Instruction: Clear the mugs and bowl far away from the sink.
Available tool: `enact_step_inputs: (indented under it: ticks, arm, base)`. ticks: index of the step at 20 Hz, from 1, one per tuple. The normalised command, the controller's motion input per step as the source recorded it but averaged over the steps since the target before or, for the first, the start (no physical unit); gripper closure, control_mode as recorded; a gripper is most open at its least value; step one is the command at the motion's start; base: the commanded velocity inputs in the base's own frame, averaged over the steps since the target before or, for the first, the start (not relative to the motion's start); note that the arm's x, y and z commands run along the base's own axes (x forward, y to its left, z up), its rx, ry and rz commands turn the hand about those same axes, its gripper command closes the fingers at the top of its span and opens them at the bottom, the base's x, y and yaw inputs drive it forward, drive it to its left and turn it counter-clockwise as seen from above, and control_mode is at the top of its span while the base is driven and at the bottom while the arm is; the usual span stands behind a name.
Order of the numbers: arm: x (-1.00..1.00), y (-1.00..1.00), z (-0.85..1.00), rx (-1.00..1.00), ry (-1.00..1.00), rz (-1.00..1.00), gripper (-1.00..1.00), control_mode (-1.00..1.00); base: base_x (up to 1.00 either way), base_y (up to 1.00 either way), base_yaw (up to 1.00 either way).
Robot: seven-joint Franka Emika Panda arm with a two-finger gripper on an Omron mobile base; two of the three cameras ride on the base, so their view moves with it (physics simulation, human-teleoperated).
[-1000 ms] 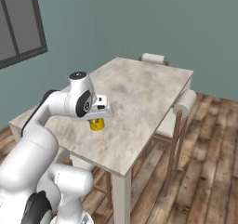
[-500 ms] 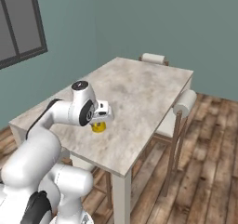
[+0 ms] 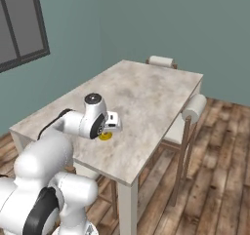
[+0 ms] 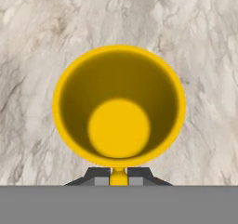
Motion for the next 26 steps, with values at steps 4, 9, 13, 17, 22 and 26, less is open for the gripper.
enact_step_inputs:
  ticks: [4, 9, 13, 17, 22, 26]
  arm:
    - [0.26, 0.0, -0.17, 0.08, 0.0, 0.0, 1.0, -1.0]
    - [0.25, 0.0, 0.0, 0.0, 0.0, 0.0, 1.0, -1.0]
    - [0.1, 0.01, 0.0, -0.04, -0.01, 0.0, 1.0, -1.0]
    - [0.12, 0.01, -0.12, -0.04, 0.0, 0.0, 1.0, -1.0]
    - [0.05, 0.0, -0.24, 0.0, 0.0, 0.03, 1.0, -1.0]
    - [0.01, 0.0, -0.28, 0.0, 0.0, 0.05, 1.0, -1.0]
  base:
    - [0.0, 0.0, 0.0]
    - [0.0, 0.0, 0.0]
    - [0.0, 0.0, 0.0]
    - [0.0, 0.0, 0.0]
    - [0.0, 0.0, 0.0]
    - [0.0, 0.0, 0.0]
